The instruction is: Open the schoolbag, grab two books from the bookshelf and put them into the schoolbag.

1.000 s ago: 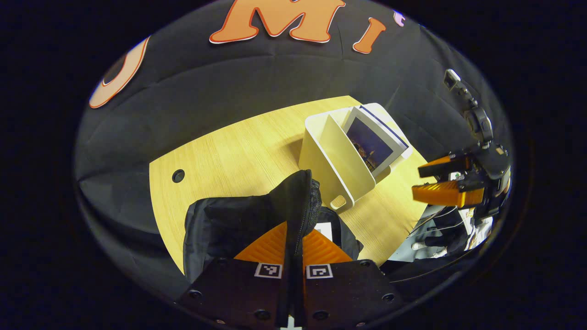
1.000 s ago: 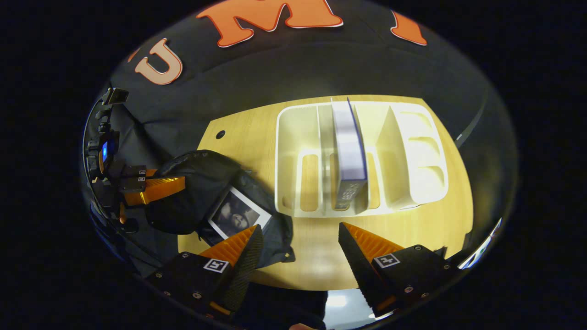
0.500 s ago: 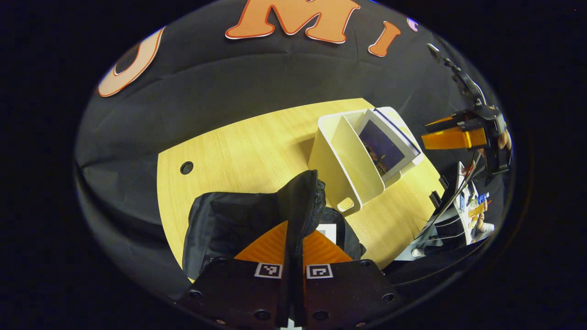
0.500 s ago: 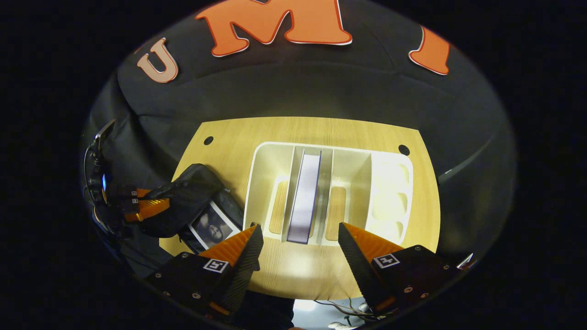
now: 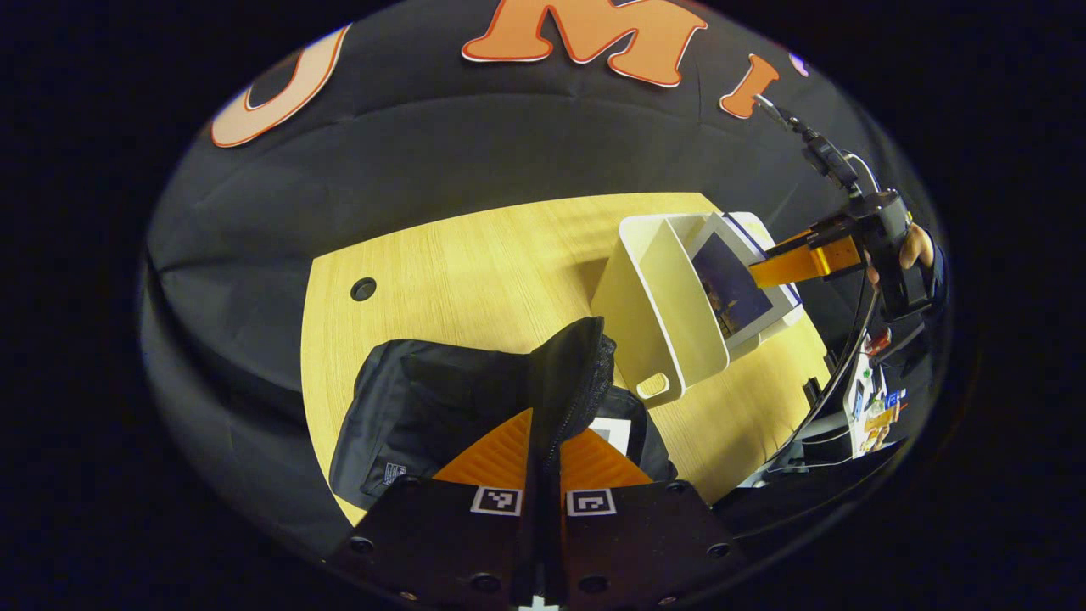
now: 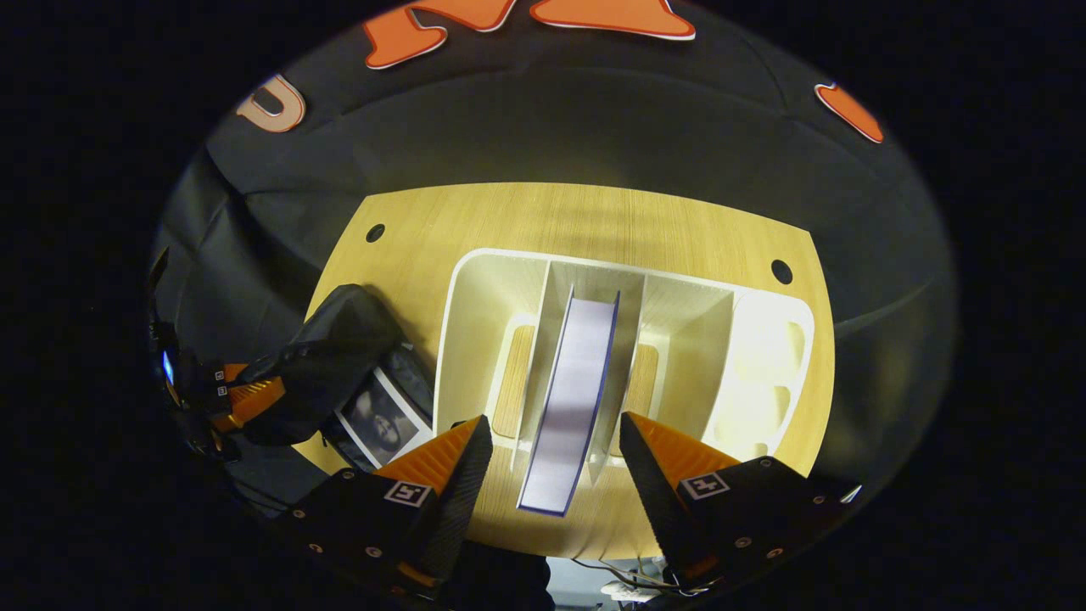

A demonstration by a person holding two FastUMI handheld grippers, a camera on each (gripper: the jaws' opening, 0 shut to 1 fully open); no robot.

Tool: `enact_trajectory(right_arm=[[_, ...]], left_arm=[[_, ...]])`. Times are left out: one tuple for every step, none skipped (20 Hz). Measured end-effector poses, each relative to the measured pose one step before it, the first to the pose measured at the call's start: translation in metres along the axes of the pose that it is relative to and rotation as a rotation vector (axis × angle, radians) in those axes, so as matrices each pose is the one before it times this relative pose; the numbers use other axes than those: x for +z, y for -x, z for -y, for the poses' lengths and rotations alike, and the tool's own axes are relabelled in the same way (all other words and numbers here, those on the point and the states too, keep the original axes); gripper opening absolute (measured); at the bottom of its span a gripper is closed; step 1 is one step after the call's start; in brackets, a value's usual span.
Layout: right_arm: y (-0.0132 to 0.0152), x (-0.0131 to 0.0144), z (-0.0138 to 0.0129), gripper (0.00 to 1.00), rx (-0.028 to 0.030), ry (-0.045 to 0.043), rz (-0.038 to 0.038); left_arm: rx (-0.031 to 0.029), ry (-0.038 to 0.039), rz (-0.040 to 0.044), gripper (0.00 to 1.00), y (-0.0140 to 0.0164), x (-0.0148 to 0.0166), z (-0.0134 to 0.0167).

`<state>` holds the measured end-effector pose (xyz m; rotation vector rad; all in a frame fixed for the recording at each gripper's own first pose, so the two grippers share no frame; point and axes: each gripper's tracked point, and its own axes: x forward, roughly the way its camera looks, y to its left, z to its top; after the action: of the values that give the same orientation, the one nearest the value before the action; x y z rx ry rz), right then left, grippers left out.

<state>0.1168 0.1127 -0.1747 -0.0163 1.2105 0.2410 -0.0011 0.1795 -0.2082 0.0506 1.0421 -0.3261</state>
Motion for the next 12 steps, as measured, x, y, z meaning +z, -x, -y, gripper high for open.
enact_trajectory(right_arm=[[-0.00704, 0.00253, 0.00164, 0.99, -0.00039, -0.00095, -0.01337], [-0.00366, 0.00014, 0.00124, 0.86, -0.00371, -0.00338, -0.01175], [-0.00474, 0.00097, 0.0011, 0.8, -0.00016, -0.00186, -0.01263], [-0.00301, 0.00105, 0.00102, 0.73, -0.00372, -0.00262, -0.00913], [-0.00478, 0.00068, 0.00119, 0.62, -0.00586, 0.00157, -0.00997], [-0.00082, 0.0004, 0.00365, 0.48, -0.00768, 0.00022, -0.00903], [-0.00291, 0.00035, 0.0027, 0.49, -0.00876, -0.00544, -0.00889], [0.00174, 0.00087, 0.00287, 0.45, -0.01798, -0.01354, 0.00067], [-0.00091, -0.0009, 0.00292, 0.4, -0.0085, -0.01133, -0.00547], [0.00169, -0.00377, 0.00009, 0.38, -0.00726, -0.01504, -0.00634], [0.0009, -0.0013, 0.00221, 0.36, -0.00914, -0.01116, -0.00233], [0.00234, -0.00324, 0.00068, 0.34, -0.00527, -0.00934, 0.00458]], left_arm=[[0.00417, 0.00792, -0.00229, 0.05, -0.00086, 0.00035, 0.00016], [0.0039, 0.00612, -0.00111, 0.05, -0.00114, -0.00048, -0.00063], [0.00255, 0.00754, -0.003, 0.05, -0.00053, -0.0001, 0.00128], [0.00217, 0.00397, -0.00048, 0.05, -0.00095, -0.00131, 0.00025], [0.00114, 0.00829, -0.00351, 0.05, -0.00059, -0.00029, -0.00004], [-0.00052, 0.00613, -0.00271, 0.05, -0.00035, -0.00062, 0.00108], [-0.00066, 0.00636, -0.0043, 0.05, -0.00015, 0.00037, 0.0022], [-0.00218, 0.00174, -0.00372, 0.05, -0.00068, -0.00193, 0.00055], [-0.00103, -0.00133, -0.00223, 0.05, -0.00032, 0.00012, 0.00052], [-0.00315, -0.00515, 0.00028, 0.05, -0.00003, 0.00085, 0.0001], [-0.00394, -0.0049, 0.00246, 0.05, -0.00121, 0.00091, 0.0011], [-0.01002, -0.00467, 0.00098, 0.05, -0.00064, -0.00015, 0.00144]])
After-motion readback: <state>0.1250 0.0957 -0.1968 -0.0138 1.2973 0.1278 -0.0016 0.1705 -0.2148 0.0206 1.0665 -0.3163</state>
